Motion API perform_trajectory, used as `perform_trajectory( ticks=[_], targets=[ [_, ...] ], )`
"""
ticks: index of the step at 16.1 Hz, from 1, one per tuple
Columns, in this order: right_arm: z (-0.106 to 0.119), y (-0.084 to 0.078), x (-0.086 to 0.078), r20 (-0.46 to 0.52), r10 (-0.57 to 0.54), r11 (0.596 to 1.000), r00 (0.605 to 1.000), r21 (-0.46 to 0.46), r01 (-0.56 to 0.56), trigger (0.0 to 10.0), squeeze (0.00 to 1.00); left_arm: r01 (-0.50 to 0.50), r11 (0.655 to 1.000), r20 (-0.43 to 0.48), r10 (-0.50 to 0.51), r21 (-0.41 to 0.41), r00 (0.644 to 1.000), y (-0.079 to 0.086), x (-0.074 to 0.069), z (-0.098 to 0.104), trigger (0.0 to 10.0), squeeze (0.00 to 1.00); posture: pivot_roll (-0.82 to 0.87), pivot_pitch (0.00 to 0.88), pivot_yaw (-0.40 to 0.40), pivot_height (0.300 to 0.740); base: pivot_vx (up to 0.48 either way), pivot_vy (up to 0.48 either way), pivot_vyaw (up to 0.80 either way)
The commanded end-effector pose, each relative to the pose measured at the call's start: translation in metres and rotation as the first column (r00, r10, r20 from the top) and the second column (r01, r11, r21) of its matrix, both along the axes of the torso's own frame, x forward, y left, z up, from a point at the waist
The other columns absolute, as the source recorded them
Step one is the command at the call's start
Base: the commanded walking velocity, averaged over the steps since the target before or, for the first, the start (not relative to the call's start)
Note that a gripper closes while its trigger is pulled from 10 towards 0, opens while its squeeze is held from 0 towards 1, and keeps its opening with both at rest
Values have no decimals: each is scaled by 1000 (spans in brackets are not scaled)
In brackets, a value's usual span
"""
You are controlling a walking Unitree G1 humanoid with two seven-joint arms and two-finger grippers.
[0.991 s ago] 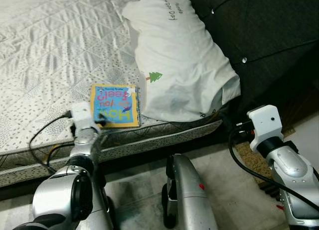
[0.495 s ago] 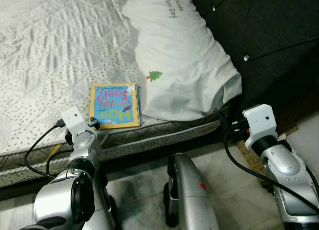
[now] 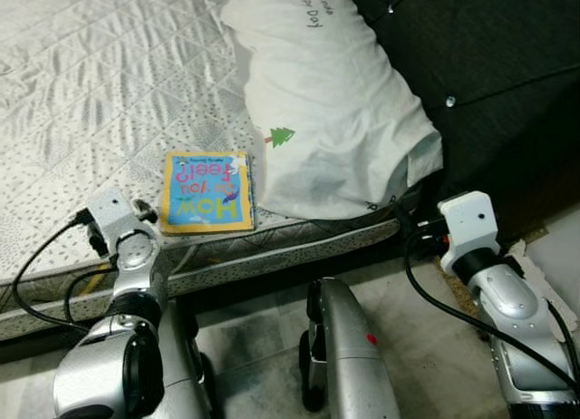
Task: Clean up the room
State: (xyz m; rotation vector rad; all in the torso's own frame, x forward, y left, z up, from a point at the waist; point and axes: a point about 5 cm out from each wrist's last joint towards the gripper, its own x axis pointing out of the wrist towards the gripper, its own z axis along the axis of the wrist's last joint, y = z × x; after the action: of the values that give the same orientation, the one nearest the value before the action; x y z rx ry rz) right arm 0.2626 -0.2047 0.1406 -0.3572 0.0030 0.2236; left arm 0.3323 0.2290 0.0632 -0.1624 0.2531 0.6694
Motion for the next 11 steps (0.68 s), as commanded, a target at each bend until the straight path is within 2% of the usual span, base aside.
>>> perform_trajectory(
  ticks=[1, 2, 4, 7, 11],
  targets=[
    [-4, -1, 1, -9, -10, 1000, 1000, 1, 10, 10000, 0, -28, 998, -66, 24, -50, 998, -1, -12, -17, 10000, 0, -167, 197, -70, 566, 0, 0, 0],
    [-5, 2, 3, -8, -7, 1000, 1000, 7, 7, 10000, 0, -30, 998, -104, 25, -48, 994, -1, -18, -26, 10000, 0, -163, 196, -70, 566, 0, 0, 0],
    [-6, 4, 4, -8, -1, 1000, 1000, 12, 1, 10000, 0, 3, 995, -178, -21, -103, 984, -5, -22, -37, 10000, 0, -161, 195, -70, 566, 0, 0, 0],
    [-6, 3, 5, -3, -3, 1000, 1000, 14, 4, 10000, 0, 77, 990, -211, -101, -121, 972, -8, -20, -40, 10000, 0, -164, 192, -64, 566, 0, 0, 0],
    [-5, 2, 5, 6, -15, 1000, 1000, 14, 15, 10000, 0, 102, 985, -210, -130, -136, 969, -9, -15, -36, 10000, 0, -170, 191, -58, 566, 0, 0, 0]
  ],
)
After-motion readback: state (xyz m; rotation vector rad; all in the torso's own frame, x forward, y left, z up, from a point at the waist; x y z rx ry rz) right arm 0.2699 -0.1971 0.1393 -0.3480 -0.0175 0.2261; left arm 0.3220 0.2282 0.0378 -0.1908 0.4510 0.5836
